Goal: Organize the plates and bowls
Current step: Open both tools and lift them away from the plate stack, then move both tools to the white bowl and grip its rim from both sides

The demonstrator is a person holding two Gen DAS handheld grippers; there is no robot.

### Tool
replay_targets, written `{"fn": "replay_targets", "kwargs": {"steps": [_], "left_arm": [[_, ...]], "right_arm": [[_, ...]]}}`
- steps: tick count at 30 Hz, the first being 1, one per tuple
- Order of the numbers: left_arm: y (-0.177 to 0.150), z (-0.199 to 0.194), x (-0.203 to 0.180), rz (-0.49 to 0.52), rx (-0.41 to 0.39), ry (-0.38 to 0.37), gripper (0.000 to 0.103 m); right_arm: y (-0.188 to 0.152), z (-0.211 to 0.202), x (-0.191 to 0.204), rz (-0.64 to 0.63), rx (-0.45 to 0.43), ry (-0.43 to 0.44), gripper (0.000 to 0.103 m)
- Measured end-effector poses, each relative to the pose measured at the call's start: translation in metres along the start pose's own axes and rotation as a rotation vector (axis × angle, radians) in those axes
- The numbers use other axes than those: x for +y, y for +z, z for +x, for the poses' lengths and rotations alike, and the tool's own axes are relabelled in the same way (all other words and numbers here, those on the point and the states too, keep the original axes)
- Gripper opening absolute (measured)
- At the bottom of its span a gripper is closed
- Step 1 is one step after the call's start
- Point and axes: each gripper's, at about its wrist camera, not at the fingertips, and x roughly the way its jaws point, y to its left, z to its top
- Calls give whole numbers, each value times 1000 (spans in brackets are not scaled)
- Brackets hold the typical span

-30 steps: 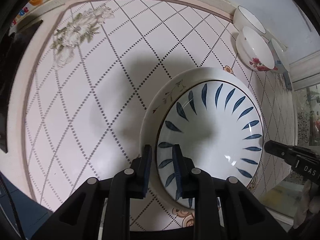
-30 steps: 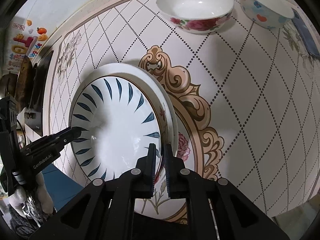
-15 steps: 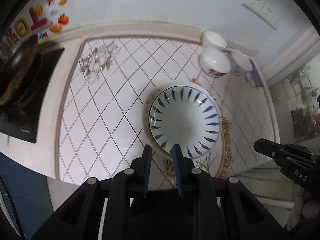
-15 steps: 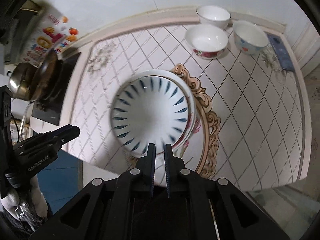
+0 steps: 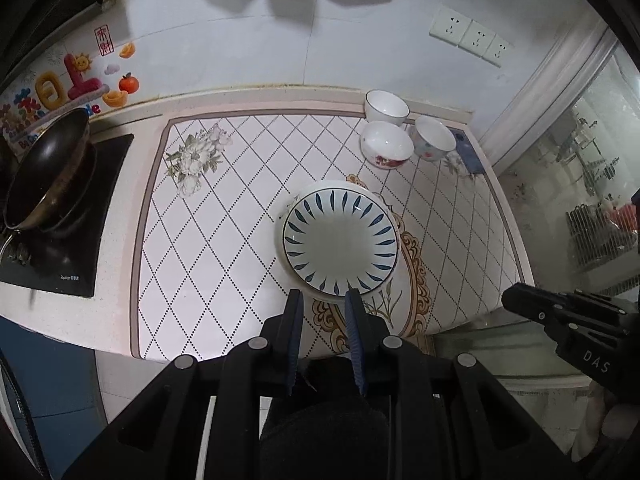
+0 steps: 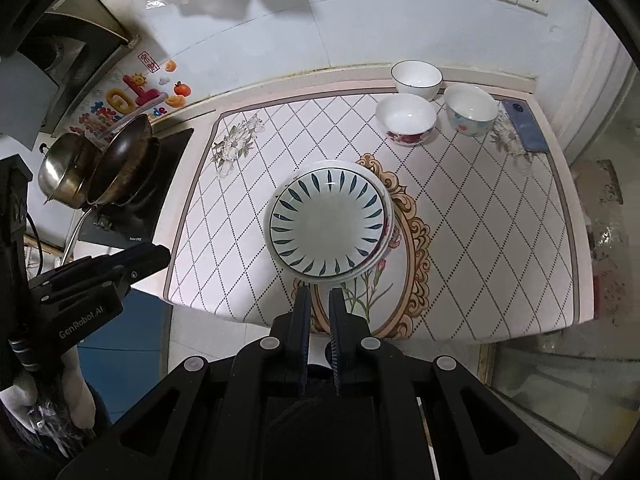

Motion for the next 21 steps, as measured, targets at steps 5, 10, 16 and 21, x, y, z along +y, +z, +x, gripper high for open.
{"fn": "replay_targets", "kwargs": {"steps": [5,10,16,21], "left_arm": [[6,0,1,-26,-19,6,20],[33,15,-3,-48,-44,28,27],[95,64,-13,-99,-41,32,34],[148,129,-24,-152,11,-5,34]], "right_arm": [[1,1,-7,23,15,28,11],[22,11,-23,38,24,50,16],[81,37,-74,91,12,48,48],[138,74,-133,180,-5,32,48]]}}
